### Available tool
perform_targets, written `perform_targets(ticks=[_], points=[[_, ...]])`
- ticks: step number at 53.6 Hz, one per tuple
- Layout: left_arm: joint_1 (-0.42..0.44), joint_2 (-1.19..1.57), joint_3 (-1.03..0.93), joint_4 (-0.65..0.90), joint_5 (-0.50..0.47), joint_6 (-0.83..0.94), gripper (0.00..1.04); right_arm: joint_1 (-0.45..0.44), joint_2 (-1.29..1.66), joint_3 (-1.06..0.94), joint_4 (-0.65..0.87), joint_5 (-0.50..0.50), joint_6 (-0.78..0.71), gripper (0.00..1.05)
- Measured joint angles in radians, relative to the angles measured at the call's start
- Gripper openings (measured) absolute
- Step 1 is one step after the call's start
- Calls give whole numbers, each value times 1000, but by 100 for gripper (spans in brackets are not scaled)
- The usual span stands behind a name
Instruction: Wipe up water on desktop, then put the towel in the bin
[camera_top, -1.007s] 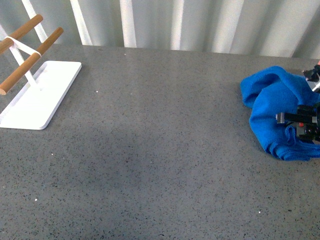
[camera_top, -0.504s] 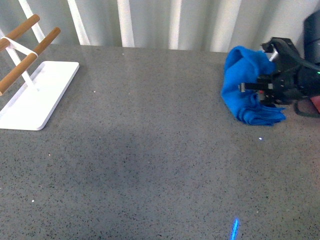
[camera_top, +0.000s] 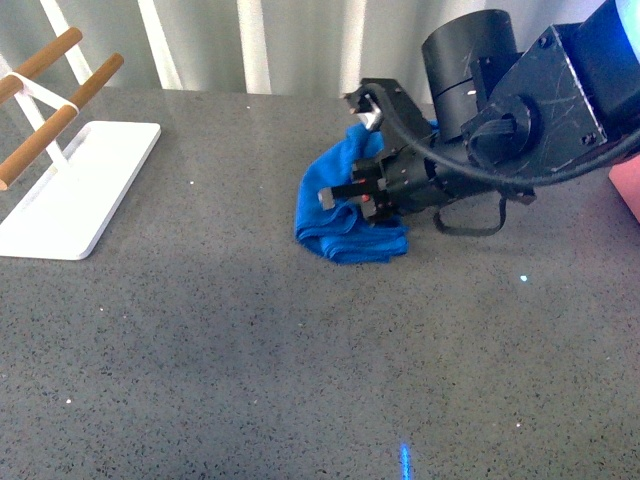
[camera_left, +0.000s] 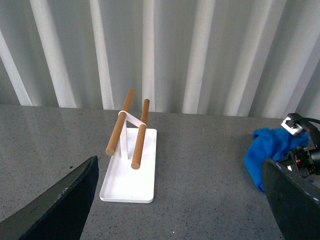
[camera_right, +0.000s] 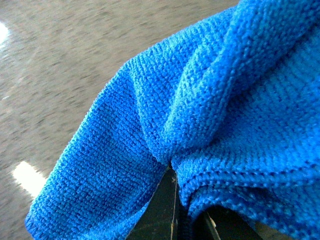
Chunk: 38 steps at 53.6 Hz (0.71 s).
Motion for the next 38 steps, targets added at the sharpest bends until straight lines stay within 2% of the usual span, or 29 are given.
perform_targets(ticks=[11,18,32,38], points=[[0,0,0,0,0,0,98,66,-113,-199,36,-51,-43,3],[0,0,0,0,0,0,98,64,-203,-328,40,-56,-89,3],[0,0,0,0,0,0,98,-53,-418,-551,-19,-42,-233,3],[0,0,0,0,0,0,98,-148,-541,-651,-79,-46,-323,3]])
